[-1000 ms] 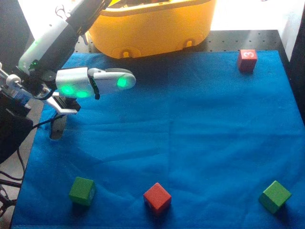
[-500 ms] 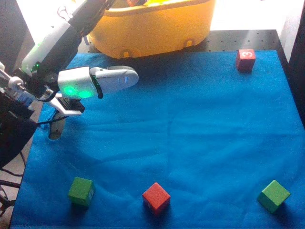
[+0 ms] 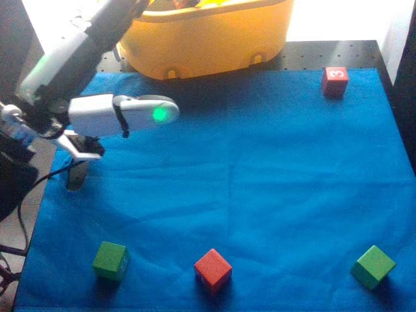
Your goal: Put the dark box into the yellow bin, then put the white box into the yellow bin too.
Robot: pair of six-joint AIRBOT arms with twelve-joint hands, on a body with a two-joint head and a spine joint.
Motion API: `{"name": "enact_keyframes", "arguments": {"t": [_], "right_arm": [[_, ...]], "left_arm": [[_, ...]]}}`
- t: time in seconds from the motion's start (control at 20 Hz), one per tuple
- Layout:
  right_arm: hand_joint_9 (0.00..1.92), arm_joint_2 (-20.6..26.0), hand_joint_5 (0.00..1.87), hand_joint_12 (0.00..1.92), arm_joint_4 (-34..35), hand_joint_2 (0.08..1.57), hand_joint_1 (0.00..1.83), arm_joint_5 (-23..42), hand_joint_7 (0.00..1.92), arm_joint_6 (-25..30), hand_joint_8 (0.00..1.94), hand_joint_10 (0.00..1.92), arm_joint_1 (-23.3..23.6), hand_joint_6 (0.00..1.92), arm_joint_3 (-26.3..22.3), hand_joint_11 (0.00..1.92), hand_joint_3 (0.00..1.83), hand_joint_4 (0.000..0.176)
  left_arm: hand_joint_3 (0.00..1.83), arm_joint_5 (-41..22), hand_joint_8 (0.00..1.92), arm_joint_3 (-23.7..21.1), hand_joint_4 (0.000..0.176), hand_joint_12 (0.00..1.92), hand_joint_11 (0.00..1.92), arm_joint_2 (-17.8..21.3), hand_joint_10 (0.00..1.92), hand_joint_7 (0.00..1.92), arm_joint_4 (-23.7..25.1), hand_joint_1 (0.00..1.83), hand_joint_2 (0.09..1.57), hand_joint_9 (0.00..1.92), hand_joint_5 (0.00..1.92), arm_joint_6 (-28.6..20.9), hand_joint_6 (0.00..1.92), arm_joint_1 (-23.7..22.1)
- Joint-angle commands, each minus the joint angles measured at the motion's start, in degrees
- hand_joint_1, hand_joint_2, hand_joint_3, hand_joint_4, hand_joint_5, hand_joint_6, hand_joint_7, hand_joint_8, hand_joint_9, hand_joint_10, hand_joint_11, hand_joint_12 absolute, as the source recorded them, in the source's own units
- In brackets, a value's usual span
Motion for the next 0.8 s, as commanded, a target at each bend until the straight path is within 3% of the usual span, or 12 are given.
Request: {"name": "enact_keyframes", "arguments": {"t": [0.0,0.2,0.25,0.45,0.5,0.65,0.75], "right_arm": [[0.13,0.28,0.10,0.30,0.82,0.84,0.90,6.62,0.13,-0.35,0.01,0.00,1.13,0.00,-0.57,0.00,0.01,0.170],[0.21,2.40,0.02,0.19,2.49,0.84,0.89,6.63,0.16,-0.35,0.00,0.00,0.70,0.00,-1.77,0.09,0.00,0.176],[0.24,2.82,0.03,0.17,2.75,0.82,0.83,6.65,0.21,-0.35,0.00,0.00,0.49,0.00,-2.11,0.13,0.00,0.176],[0.25,5.10,0.01,0.12,2.96,0.83,0.84,6.83,0.21,-0.35,0.00,0.00,-0.33,0.00,-4.56,0.15,0.00,0.176],[0.24,5.82,0.01,0.10,3.18,0.81,0.88,6.94,0.23,-0.35,0.00,0.00,-0.55,0.00,-5.36,0.13,0.00,0.176],[0.22,7.71,0.02,0.08,4.72,0.78,0.87,9.35,0.23,-0.35,0.00,0.00,-1.90,0.00,-7.50,0.10,0.00,0.176],[0.19,9.64,0.00,0.07,5.98,0.77,0.81,11.05,0.21,-0.35,0.00,0.00,-3.23,0.00,-9.50,0.09,0.00,0.176]], "left_arm": [[0.00,-5.87,0.01,0.01,0.176,0.00,0.00,0.43,0.00,0.05,-2.26,0.81,0.76,0.00,0.01,-0.43,0.00,-0.41],[0.00,-5.71,0.00,-0.30,0.176,0.00,0.00,1.32,0.00,0.03,-4.67,0.81,0.73,0.00,0.00,-0.33,0.00,0.84],[0.00,-5.86,0.00,-0.56,0.165,0.00,0.00,1.53,0.00,0.02,-5.68,0.80,0.71,0.00,0.00,-0.31,0.00,1.60],[0.00,-6.17,0.01,-1.82,0.148,0.00,0.00,3.06,0.00,0.04,-7.59,0.84,0.69,0.00,0.00,0.19,0.00,3.12],[0.00,-6.39,0.00,-2.56,0.133,0.00,0.00,3.85,0.00,0.02,-8.11,0.81,0.69,0.00,0.00,0.77,0.00,3.28],[0.00,-8.51,0.00,-4.86,0.140,0.00,0.00,6.29,0.00,0.02,-10.51,0.80,0.72,0.00,0.00,1.72,0.00,4.85],[0.00,-9.24,0.00,-5.72,0.124,0.00,0.00,7.42,0.00,0.01,-11.47,0.81,0.73,0.00,0.00,2.11,0.00,5.77]]}}
